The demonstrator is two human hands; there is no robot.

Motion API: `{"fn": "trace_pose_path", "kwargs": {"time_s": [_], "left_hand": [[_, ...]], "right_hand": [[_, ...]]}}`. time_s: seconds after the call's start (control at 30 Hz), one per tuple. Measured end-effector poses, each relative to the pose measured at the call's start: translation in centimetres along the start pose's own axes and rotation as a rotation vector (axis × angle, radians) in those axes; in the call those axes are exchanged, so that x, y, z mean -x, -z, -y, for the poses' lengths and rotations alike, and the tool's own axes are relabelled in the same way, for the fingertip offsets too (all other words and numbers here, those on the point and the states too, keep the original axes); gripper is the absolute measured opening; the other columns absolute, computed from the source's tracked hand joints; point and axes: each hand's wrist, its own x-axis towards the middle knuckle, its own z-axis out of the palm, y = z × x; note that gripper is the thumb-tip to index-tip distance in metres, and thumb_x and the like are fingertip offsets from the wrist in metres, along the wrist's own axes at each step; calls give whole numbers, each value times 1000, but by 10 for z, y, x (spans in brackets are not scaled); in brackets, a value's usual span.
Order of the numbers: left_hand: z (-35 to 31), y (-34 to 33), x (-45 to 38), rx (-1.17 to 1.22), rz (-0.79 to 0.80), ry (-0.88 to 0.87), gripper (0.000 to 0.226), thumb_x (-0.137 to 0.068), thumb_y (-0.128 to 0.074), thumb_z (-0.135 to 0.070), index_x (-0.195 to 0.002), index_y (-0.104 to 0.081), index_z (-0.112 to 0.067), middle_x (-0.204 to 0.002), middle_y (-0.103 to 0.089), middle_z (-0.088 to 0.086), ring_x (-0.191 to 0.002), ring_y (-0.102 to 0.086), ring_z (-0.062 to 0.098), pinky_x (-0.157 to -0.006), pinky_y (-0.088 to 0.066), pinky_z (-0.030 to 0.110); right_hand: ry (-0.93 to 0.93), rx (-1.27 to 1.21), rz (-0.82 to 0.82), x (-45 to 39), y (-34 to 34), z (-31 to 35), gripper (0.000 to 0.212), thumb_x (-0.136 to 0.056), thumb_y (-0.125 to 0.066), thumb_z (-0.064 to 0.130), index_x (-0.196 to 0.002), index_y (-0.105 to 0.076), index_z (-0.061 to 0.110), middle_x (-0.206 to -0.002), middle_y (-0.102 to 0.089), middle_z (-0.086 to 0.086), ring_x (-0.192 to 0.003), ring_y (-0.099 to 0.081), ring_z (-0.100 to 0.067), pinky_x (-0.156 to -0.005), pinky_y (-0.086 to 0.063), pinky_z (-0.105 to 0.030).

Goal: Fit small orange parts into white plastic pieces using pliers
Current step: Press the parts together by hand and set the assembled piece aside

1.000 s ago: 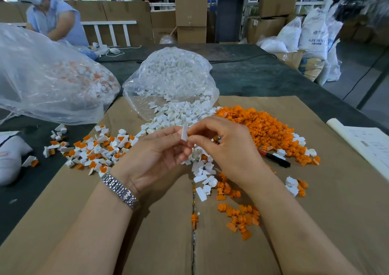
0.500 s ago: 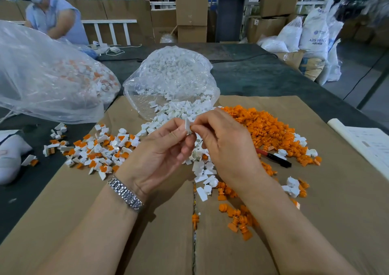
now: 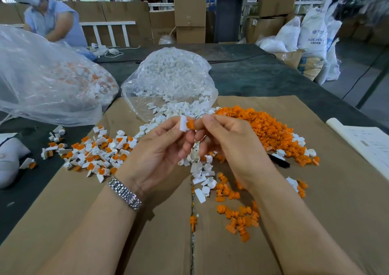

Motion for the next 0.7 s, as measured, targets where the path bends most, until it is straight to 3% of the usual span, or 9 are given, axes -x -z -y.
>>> {"fn": "trace_pose_path", "kwargs": {"time_s": [0.13,0.3,0.37,0.57,0.7], "left_hand": [[-1,5,1,161,55,58,20,-93,-61,-12,-104,-77,-8,-79,-67,4,-65,-62,8,-63,-54,18],[3,8,-2,46,70,45,18,-97,-60,-16,-108,-68,-4,-79,-60,5,-64,-55,8,-57,-47,17],[6,8,-3,-33,58,1,19,-97,-61,-16,-109,-67,-3,-80,-58,6,-65,-52,9,-60,-43,18],[9,1,-1,-94,35,-68,13,-101,-55,-11,-105,-65,-5,-80,-62,1,-71,-55,7,-63,-46,16],[4,-1,0,67,39,13,15,-100,-55,-10,-105,-69,-6,-80,-63,5,-66,-57,9,-60,-49,18]], "right_hand": [[-19,-41,60,0,0,1,29,-106,-50,22,-92,-71,9,-73,-66,-1,-57,-58,-15,-59,-51,-23],[210,525,-21,3,-7,-5,28,-102,-58,34,-82,-63,15,-58,-54,9,-50,-43,-7,-50,-36,-25],[234,625,-32,4,-7,-7,28,-102,-56,32,-78,-60,17,-55,-49,9,-50,-41,-8,-50,-33,-28],[124,477,-69,0,-8,-5,35,-103,-55,24,-75,-61,4,-52,-43,7,-49,-35,-8,-52,-31,-32],[71,234,-14,2,-8,0,36,-108,-47,27,-82,-62,6,-53,-53,10,-46,-40,-3,-49,-36,-18]]}}
